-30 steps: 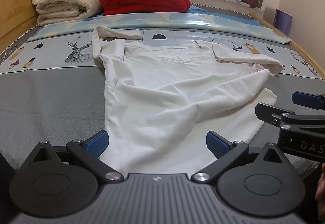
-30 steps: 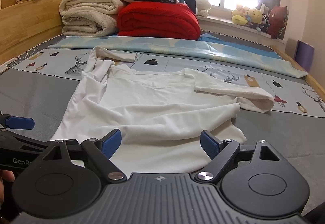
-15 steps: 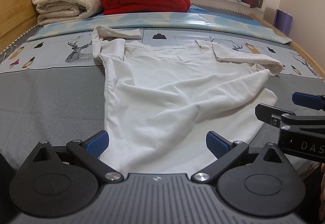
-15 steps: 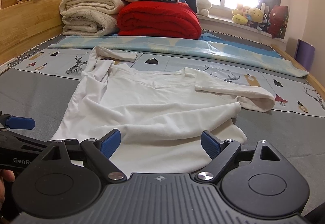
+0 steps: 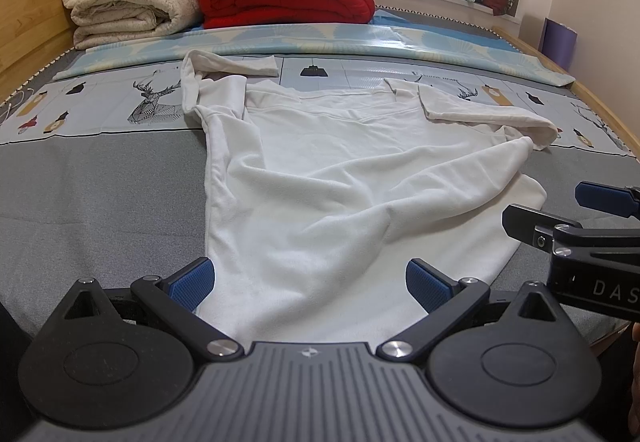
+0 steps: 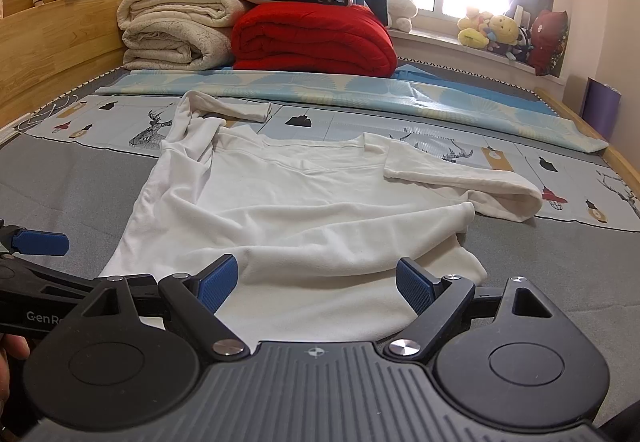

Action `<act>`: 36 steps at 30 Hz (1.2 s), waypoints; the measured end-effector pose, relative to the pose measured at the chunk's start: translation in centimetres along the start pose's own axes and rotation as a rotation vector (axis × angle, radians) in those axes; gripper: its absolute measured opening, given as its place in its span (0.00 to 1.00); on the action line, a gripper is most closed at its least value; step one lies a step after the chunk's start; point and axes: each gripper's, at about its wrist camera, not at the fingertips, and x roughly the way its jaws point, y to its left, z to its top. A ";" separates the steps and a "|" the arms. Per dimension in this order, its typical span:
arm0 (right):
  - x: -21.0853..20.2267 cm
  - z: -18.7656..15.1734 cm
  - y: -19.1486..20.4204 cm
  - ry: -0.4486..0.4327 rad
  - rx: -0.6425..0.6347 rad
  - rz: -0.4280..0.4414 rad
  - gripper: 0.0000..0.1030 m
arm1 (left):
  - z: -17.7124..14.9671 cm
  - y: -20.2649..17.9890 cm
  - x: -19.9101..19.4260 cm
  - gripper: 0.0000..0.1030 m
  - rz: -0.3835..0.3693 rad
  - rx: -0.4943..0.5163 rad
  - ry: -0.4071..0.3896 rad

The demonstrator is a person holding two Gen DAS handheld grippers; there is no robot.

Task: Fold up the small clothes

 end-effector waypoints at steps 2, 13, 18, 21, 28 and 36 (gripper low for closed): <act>0.0 0.0 0.0 0.000 0.000 0.000 0.85 | 0.0 0.0 0.0 0.99 0.001 0.001 0.000; 0.1 0.1 0.0 -0.004 -0.007 -0.006 0.85 | 0.2 -0.2 -0.4 0.92 0.008 0.016 -0.042; -0.7 0.8 -1.4 -0.050 0.027 -0.048 0.84 | 1.4 0.5 -0.9 0.47 0.001 0.010 -0.079; -1.4 2.2 -4.0 -0.065 0.088 -0.014 0.77 | 3.3 2.1 -1.3 0.13 -0.078 -0.005 -0.072; -1.0 6.3 -12.1 -0.136 0.019 -0.015 0.50 | 9.2 6.7 -1.0 0.12 -0.153 0.225 -0.174; 6.8 4.4 -19.5 0.133 0.299 0.036 0.52 | 9.5 13.3 9.1 0.12 -0.205 -0.123 0.171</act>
